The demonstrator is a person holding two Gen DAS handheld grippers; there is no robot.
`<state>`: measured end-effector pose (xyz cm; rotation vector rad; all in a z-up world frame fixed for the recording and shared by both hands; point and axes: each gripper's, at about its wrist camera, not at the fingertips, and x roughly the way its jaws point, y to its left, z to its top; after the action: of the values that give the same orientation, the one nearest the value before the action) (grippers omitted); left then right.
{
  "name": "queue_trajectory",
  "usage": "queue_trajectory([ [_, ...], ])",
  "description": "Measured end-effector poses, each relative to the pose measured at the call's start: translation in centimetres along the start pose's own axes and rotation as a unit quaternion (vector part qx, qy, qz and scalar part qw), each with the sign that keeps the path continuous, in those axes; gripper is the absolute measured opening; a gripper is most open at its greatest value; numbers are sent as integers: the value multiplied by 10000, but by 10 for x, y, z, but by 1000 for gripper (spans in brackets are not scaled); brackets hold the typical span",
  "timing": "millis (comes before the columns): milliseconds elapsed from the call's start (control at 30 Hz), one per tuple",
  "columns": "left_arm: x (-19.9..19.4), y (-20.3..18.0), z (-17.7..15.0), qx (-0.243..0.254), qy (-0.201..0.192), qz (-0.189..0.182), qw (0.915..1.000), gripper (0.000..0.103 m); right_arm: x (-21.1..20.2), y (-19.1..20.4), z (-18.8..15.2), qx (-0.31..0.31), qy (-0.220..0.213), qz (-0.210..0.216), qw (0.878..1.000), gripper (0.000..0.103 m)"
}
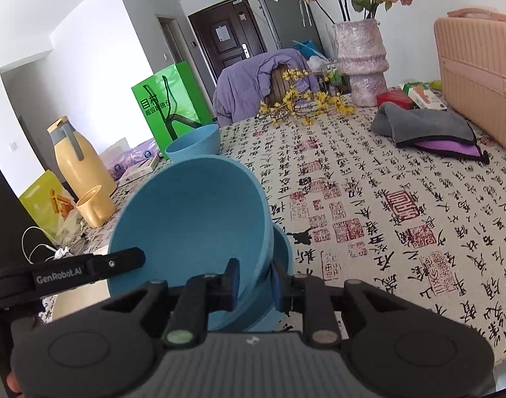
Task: Organize plates and bowls
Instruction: 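Carry the second blue bowl with both grippers over the first bowl, then lower the bowl into the first blue bowl and open both grippers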
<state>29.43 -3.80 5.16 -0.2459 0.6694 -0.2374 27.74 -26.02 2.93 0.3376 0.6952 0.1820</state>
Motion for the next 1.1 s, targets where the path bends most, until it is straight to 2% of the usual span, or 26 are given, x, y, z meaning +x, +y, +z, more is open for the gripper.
queue_trajectory([
  [200,-1,2,-2,24,-7,23,10000,12,0,5,-2,-52,118,87,9999,30],
  [400,1,4,-6,10,55,36,10000,12,2,4,-6,-158,157,-64,9997,32],
  [567,-2,3,-6,33,-31,33,10000,12,0,12,-8,-535,207,-131,9983,38],
  [767,-13,3,-11,231,-217,75,9995,13,-4,21,-13,-846,147,-242,9960,39],
  [800,-17,2,-12,306,-286,86,9991,18,-7,21,-13,-865,120,-235,9959,39],
  [833,-22,2,-14,382,-375,97,9985,29,-10,22,-14,-896,80,-239,9957,39],
  [900,-34,2,-20,590,-606,171,9963,40,-17,26,-17,-1042,-44,-234,9943,41],
  [967,-49,1,-30,878,-825,206,9925,45,-27,32,-22,-1283,-186,-211,9913,43],
  [1033,-62,4,-38,1029,-935,220,9900,62,-37,38,-29,-1479,-285,-165,9884,46],
  [1100,-77,10,-47,1055,-1007,258,9890,73,-46,44,-37,-1627,-406,-123,9858,47],
])
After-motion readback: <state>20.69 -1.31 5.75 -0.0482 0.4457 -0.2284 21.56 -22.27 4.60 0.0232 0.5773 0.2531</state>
